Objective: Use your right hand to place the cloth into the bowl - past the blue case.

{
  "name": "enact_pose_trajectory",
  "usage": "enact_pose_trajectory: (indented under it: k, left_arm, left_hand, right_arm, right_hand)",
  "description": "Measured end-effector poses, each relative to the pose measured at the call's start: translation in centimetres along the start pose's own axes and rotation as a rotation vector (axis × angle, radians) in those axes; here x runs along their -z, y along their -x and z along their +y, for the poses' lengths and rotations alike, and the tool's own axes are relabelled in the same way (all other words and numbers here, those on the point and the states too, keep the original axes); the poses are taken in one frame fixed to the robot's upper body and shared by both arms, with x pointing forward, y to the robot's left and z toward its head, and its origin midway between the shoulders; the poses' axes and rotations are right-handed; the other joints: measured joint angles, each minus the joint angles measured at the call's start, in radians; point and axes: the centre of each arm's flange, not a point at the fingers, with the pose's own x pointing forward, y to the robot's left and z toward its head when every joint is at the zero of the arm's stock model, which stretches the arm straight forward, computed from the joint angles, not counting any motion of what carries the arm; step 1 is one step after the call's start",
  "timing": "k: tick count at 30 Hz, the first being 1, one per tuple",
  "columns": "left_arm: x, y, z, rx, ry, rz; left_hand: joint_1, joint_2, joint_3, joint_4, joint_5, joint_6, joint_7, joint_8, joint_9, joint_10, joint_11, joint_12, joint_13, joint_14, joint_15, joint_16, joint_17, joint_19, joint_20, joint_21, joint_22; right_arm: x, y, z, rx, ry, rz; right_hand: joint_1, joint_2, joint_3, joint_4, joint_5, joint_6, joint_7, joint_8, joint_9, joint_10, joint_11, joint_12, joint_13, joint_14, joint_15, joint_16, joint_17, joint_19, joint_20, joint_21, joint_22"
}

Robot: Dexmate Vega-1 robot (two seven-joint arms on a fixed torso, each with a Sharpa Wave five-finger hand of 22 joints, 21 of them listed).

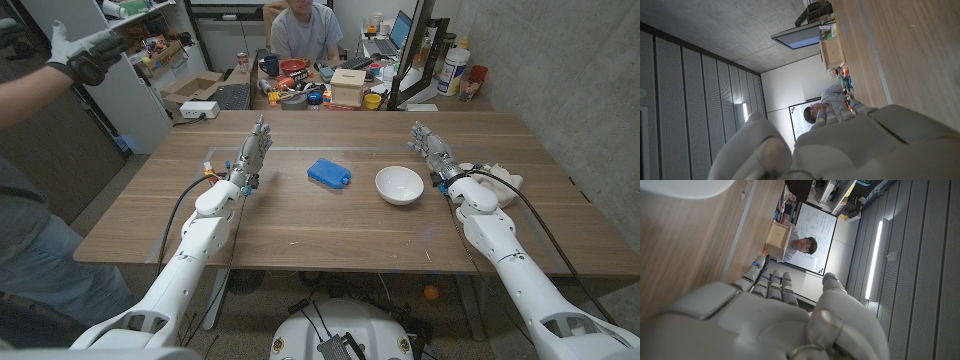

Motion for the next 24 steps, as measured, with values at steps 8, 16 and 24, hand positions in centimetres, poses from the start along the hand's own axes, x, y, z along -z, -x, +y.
enact_pose_trajectory:
  k: [8,16,24]
  left_arm:
    - [-0.2,0.0,0.1,0.0,0.0,-0.003]
    - [-0.3,-0.2,0.1,0.003,0.001,-0.005]
    - [-0.4,-0.4,0.1,0.008,-0.006,-0.002]
  left_hand:
    - [0.0,0.0,0.0,0.0,0.0,0.0,0.0,0.0,0.0,0.0,0.0,0.0,0.0,0.0,0.0,0.0,-0.001,0.0,0.0,0.0,0.0]
    - [0.0,0.0,0.0,0.0,0.0,0.0,0.0,0.0,0.0,0.0,0.0,0.0,0.0,0.0,0.0,0.0,-0.001,0.0,0.0,0.0,0.0]
    - [0.005,0.005,0.0,0.0,0.0,0.0,0.0,0.0,0.0,0.001,-0.01,0.0,0.0,0.002,-0.001,0.0,-0.001,0.0,0.0,0.0,0.0]
  right_arm:
    - [-1.0,0.7,-0.3,-0.014,0.067,-0.004]
    - [-1.9,1.3,-0.7,-0.021,0.15,0.005]
    - [-3.7,2.4,-1.4,-0.019,0.273,0.004]
  right_hand:
    - [0.0,0.0,-0.004,-0.004,0.0,-0.002,-0.017,0.0,0.0,0.012,0.002,0.0,0.0,0.002,0.002,0.0,0.0,0.0,0.0,-0.01,0.002]
    - [0.012,-0.001,-0.01,-0.025,0.0,-0.004,-0.065,0.0,0.005,-0.014,0.006,-0.008,0.005,0.003,0.069,-0.004,0.0,0.0,0.061,-0.039,0.005]
    - [0.022,-0.001,-0.01,-0.032,0.0,-0.004,-0.075,0.0,0.005,-0.044,0.004,-0.019,0.005,-0.015,0.089,-0.012,0.0,-0.004,0.079,-0.06,0.005]
